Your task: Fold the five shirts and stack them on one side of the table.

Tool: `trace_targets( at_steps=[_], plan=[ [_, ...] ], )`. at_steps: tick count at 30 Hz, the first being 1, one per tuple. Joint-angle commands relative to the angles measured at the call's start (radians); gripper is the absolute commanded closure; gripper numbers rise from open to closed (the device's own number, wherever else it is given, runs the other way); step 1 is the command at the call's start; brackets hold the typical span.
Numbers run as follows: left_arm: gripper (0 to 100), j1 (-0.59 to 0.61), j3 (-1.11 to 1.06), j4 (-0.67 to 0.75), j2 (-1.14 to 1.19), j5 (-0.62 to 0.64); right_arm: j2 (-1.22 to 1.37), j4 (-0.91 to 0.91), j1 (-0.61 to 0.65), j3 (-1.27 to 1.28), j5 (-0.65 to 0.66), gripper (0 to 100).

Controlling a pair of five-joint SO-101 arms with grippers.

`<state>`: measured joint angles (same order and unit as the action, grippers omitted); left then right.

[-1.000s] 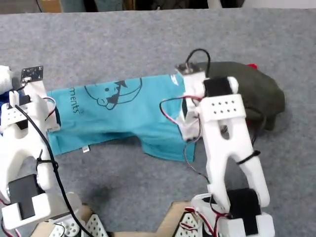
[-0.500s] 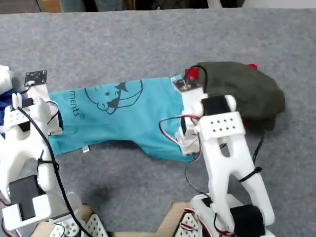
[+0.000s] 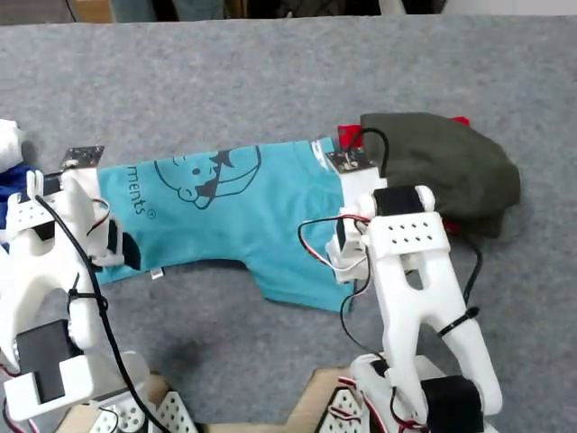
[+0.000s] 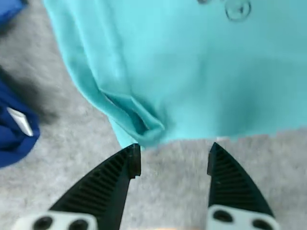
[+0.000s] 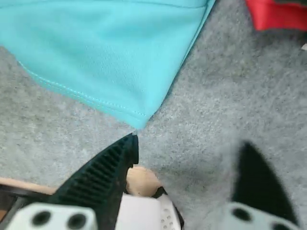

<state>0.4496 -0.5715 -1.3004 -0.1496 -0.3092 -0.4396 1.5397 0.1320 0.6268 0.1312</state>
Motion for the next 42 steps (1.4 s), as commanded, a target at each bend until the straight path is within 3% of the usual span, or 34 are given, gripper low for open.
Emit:
trace_targets(
  at_steps=[1,3,7,9,12,17,22,26,30,34,39,42],
  plan=[
    [76,0.056,0.134,-0.103,-0.044,-0.018,-0.021,0.034,-0.014,-0.159,0.000,57.6],
    [76,0.110,0.234,-0.160,-0.044,-0.017,-0.019,0.029,-0.009,-0.237,-0.006,66.8],
    [76,0.200,0.464,-0.258,-0.041,-0.005,0.036,-0.077,-0.002,-0.375,-0.063,99.5],
    [82,0.186,0.553,-0.264,-0.032,0.068,0.105,-0.115,0.005,-0.421,-0.084,93.3],
    [97,0.081,0.581,-0.161,-0.009,0.215,0.254,-0.175,0.061,-0.507,-0.152,96.7],
    [96,-0.084,0.561,0.094,0.176,0.370,0.618,-0.293,0.135,-0.671,-0.265,98.5],
    [97,-0.094,0.670,0.253,0.491,0.443,0.978,-0.304,0.103,-0.967,-0.281,98.5],
    [97,-0.082,0.846,0.232,0.736,0.443,1.216,-0.278,0.043,-1.239,-0.275,98.5],
    [97,-0.076,1.046,0.104,0.876,0.443,1.382,-0.155,-0.011,-1.524,-0.275,98.5],
    [97,-0.074,1.173,0.032,0.933,0.434,1.500,0.008,-0.017,-1.808,-0.259,98.4],
    [97,-0.087,1.198,-0.025,0.901,0.382,1.600,0.224,0.029,-2.120,-0.130,98.4],
    [97,-0.108,1.184,-0.081,0.836,0.331,1.603,0.229,0.034,-2.203,-0.072,98.4]
  ],
)
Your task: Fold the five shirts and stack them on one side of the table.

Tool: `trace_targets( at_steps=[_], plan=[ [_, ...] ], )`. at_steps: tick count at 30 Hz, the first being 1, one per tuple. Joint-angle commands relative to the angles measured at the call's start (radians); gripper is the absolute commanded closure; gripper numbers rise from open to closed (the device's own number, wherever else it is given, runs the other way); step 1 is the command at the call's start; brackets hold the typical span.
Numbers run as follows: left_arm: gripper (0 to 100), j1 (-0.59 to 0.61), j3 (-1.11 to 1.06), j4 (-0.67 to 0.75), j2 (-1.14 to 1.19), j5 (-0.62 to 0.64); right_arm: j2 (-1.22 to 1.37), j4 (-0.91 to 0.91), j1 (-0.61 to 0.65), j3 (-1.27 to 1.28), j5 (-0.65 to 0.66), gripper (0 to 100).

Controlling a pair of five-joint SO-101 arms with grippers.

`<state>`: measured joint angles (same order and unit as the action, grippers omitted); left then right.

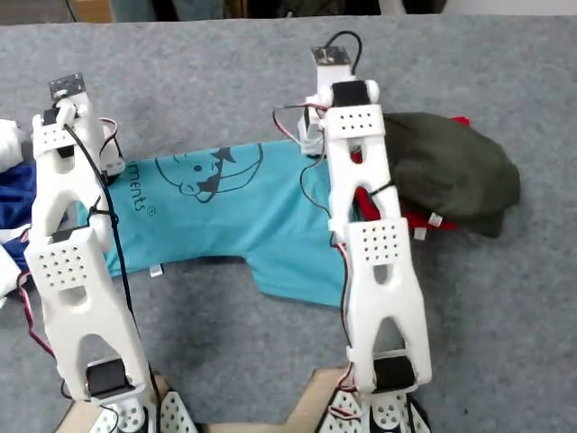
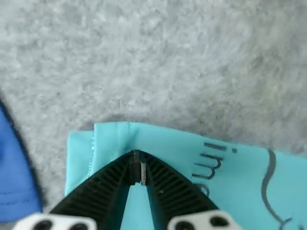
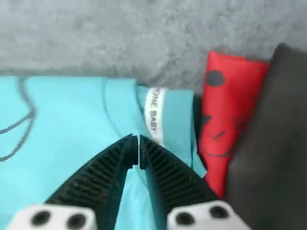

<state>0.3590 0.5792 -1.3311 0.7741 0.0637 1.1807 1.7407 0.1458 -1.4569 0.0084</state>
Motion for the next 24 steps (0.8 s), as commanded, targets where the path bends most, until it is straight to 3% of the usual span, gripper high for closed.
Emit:
trace_targets(
  at_steps=[1,7,15,21,24],
  plan=[
    [97,-0.019,0.033,-0.069,-0.110,-0.046,-0.030,0.028,0.023,-0.117,0.077,98.4],
    [97,-0.015,0.002,-0.147,-0.267,-0.052,-0.272,0.028,0.043,0.094,0.290,98.3],
    [97,-0.012,-0.214,-0.146,-0.539,-0.092,-0.759,0.026,0.120,0.722,0.563,98.1],
    [97,-0.015,-0.470,0.026,-0.692,-0.184,-1.147,0.025,0.160,1.280,0.773,79.4],
    [97,-0.012,-0.585,0.072,-0.726,-0.184,-1.354,0.006,0.229,1.550,0.847,76.4]
  ],
)
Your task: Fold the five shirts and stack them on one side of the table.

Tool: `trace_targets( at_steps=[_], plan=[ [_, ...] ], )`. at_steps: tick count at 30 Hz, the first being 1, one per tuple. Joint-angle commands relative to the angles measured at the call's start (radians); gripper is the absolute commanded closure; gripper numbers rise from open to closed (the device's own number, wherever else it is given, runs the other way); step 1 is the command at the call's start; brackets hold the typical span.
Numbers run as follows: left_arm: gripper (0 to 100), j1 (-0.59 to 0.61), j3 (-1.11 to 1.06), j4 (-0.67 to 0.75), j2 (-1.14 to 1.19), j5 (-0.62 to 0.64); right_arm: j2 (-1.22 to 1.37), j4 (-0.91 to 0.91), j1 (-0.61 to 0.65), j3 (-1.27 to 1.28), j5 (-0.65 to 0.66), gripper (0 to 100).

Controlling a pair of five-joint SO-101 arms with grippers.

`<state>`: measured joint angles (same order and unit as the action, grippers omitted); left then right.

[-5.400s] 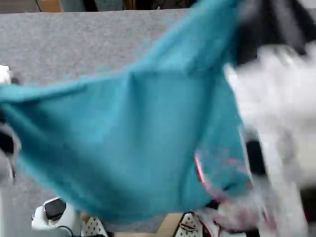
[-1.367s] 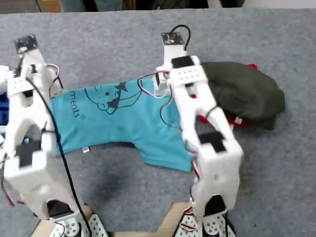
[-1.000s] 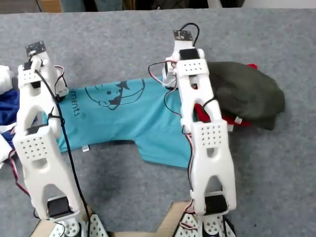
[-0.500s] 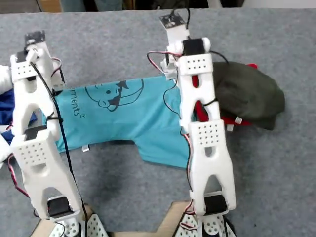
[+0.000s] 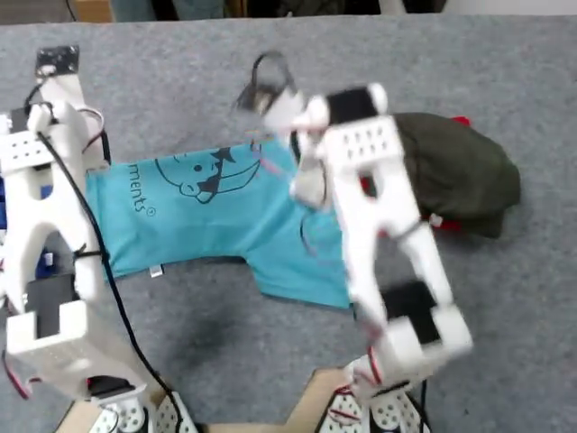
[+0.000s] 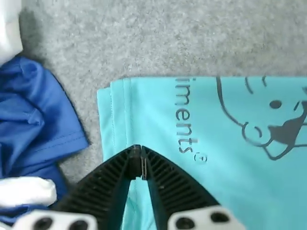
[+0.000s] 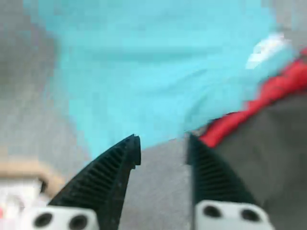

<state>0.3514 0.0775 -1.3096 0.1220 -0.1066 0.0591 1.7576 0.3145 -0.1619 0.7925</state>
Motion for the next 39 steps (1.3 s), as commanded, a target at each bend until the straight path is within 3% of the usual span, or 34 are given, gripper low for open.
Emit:
trace_targets(
  at_steps=[1,8,14,19,24,31,39],
  plan=[
    [97,-0.007,-0.114,0.066,-0.078,-0.014,-0.292,-0.028,0.083,0.344,0.075,76.3],
    [97,-0.050,-0.246,0.141,-0.068,-0.006,-0.483,-0.218,0.181,0.854,0.089,76.1],
    [97,-0.120,-0.292,0.218,-0.026,0.072,-0.443,-0.511,0.184,1.070,0.084,76.1],
    [97,-0.114,-0.297,0.275,0.051,0.163,-0.259,-0.618,0.178,1.093,0.086,76.6],
    [97,-0.114,-0.297,0.284,0.127,0.175,-0.120,-0.749,0.130,1.093,0.087,76.7],
    [97,-0.122,-0.392,0.368,0.137,0.176,-0.101,-0.779,0.074,1.053,0.087,97.9],
    [97,-0.117,-0.479,0.446,0.071,0.176,-0.110,-0.792,0.003,0.974,0.087,98.5]
  ],
)
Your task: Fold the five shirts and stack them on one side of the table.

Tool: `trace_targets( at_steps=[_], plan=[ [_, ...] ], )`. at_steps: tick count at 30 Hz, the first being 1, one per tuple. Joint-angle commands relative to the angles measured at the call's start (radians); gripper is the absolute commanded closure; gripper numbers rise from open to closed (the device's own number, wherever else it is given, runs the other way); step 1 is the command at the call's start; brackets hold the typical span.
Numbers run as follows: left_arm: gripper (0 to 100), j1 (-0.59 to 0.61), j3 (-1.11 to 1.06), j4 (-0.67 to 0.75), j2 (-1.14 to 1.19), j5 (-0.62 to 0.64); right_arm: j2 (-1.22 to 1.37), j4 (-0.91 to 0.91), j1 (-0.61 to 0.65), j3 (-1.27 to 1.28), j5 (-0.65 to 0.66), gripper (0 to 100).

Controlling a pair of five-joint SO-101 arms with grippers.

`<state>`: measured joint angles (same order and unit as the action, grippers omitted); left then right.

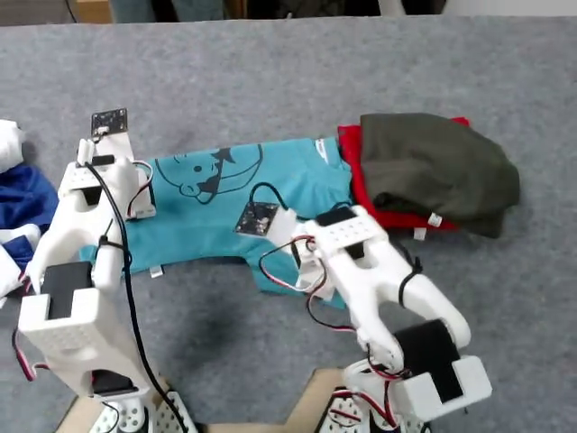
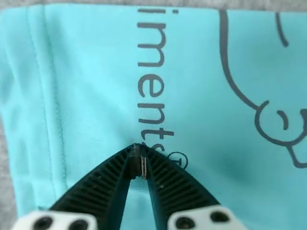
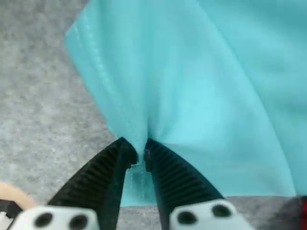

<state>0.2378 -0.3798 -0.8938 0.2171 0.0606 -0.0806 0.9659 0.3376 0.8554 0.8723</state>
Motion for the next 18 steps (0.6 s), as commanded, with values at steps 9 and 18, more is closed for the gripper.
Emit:
trace_targets(
  at_steps=[9,18],
  plan=[
    [97,-0.001,-0.030,0.038,-0.035,0.009,0.024,0.115,-0.012,-0.148,0.005,98.4],
    [97,-0.001,-0.030,0.038,-0.035,0.009,0.001,0.272,-0.029,-0.357,0.009,98.5]
  ],
)
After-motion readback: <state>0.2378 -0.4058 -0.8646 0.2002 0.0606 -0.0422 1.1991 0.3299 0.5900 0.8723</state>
